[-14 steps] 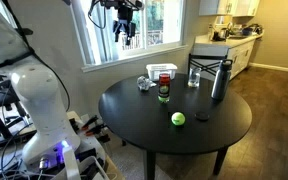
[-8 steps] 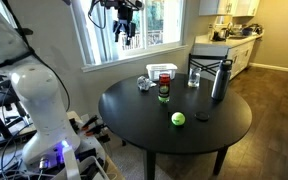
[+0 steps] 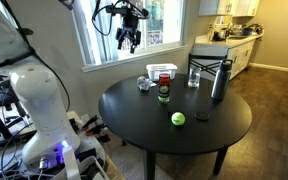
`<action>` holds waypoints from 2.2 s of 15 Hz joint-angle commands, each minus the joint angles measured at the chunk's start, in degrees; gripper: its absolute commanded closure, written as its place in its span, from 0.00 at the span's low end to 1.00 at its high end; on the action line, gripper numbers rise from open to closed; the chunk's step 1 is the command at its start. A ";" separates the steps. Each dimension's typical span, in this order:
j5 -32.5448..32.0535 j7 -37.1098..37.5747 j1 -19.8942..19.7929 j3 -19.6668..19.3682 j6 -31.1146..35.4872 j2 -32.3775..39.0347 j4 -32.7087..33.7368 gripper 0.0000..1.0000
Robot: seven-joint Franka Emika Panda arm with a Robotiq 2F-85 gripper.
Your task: Put the green ball in the container
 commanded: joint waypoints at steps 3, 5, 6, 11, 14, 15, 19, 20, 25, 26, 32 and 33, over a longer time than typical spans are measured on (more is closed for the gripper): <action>-8.42 -13.44 -2.42 -3.58 0.04 0.95 -1.16 0.00; -11.02 -17.12 -3.38 -5.33 0.47 1.77 -0.93 0.00; -12.33 -18.93 -4.00 -6.35 0.75 2.38 -0.77 0.00; -15.73 -23.89 -6.16 -9.56 2.17 5.95 -0.15 0.00; -16.36 -25.40 -7.41 -10.59 2.31 8.69 0.38 0.00; -16.50 -25.71 -7.76 -10.75 2.23 9.41 0.61 0.00; -15.79 -26.77 -9.68 -11.67 1.28 12.64 2.94 0.00; -15.34 -24.70 -9.33 -10.73 1.90 10.85 1.05 0.00; -15.35 -24.69 -9.63 -10.42 1.89 11.41 1.33 0.00; -15.35 -24.68 -9.63 -10.40 1.89 11.41 1.33 0.00; -16.43 -25.09 -9.16 -9.77 4.01 9.32 -1.78 0.00; -16.22 -24.97 -9.21 -9.73 5.69 8.98 -2.83 0.00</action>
